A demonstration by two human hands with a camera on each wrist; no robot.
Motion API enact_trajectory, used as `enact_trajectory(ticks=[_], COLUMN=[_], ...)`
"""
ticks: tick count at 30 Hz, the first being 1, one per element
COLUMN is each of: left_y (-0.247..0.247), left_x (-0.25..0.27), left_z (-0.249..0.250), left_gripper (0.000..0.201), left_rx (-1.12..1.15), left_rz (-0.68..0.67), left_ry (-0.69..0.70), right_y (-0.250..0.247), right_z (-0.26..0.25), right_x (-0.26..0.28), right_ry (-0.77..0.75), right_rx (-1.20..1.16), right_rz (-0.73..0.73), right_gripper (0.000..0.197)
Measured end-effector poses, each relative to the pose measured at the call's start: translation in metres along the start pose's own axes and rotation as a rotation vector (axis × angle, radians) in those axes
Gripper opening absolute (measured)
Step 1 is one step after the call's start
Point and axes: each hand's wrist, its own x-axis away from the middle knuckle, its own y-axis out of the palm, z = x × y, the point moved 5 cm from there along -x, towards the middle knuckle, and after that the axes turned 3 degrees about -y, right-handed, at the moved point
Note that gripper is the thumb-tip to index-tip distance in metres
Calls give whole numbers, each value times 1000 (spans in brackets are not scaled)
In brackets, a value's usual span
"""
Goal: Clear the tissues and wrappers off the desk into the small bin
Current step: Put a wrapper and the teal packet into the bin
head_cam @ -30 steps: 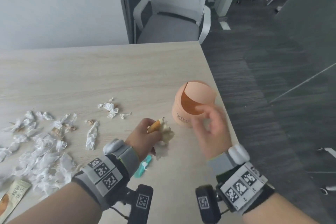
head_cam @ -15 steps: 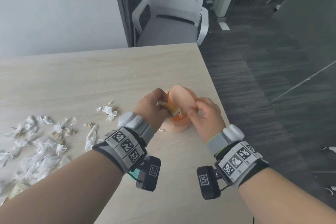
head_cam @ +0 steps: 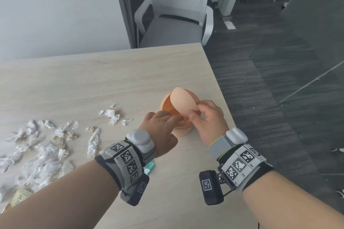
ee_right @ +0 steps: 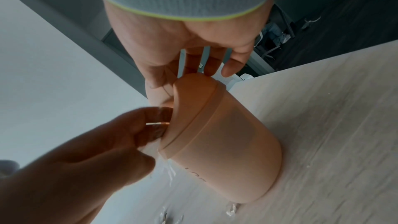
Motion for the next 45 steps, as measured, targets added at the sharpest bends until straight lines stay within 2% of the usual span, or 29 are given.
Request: enact_trajectory(ticks=[5, 8, 11, 13, 15, 17, 19, 21, 23, 25, 28, 30, 35, 37, 40, 42, 43, 45], left_y=[-3, -11, -10, -10, -16, -23, -27, -28, -25, -19, -8, -5, -9, -12, -18, -18, -17, -10], left_x=[-5, -3, 1, 3, 3, 2, -1, -5, -7, -6, -4, -4, -13, -15, -16, -15, -15, -12], left_z=[-3, -15, -35, -43, -47, -47, -45, -39, -28, -19, -9, -4, -4, -12, -28, -30, -26, -13], left_gripper=[45, 51, 60, 52, 35, 25, 25, 20, 17, 13, 31, 41, 50, 38, 6, 13, 20, 34], left_rx=[-93, -61, 135, 320, 448, 556, 583, 561, 480, 317, 3, -85, -108, -65, 216, 308, 252, 31], left_rz=[-16, 124, 223, 257, 329, 404, 457, 475, 436, 328, 98, 31, 53, 102, 243, 282, 250, 94], left_ry=[-71, -137, -245, -295, -322, -355, -346, -276, -138, -23, 26, 17, -92, -147, -204, -136, -83, 29], right_y=[-1, -2, -1, 0, 1, 0, 1, 2, 3, 4, 4, 3, 2, 3, 5, 6, 6, 6], right_z=[0, 1, 0, 0, -1, -3, -6, -5, -4, -3, -6, -8, -8, -7, -5, -6, -6, -7], right_x=[1, 3, 4, 5, 6, 6, 6, 7, 7, 7, 8, 9, 11, 10, 10, 9, 10, 10], right_ry=[-14, -8, -4, 13, 20, 9, 3, 7, -2, 5, 8, 23, 33, 21, 5, 3, 11, 34], right_rx=[15, -5, 7, 11, 7, 10, 12, 12, 22, 40, 48, 42, 47, 48, 38, 42, 51, 68], right_rz=[17, 23, 4, -5, -2, 11, 16, 15, 16, 12, 2, 2, 9, 20, 20, 28, 24, 4], right_gripper=[32, 30, 35, 28, 18, 17, 20, 23, 32, 30, 23, 18, 17, 21, 36, 37, 34, 24])
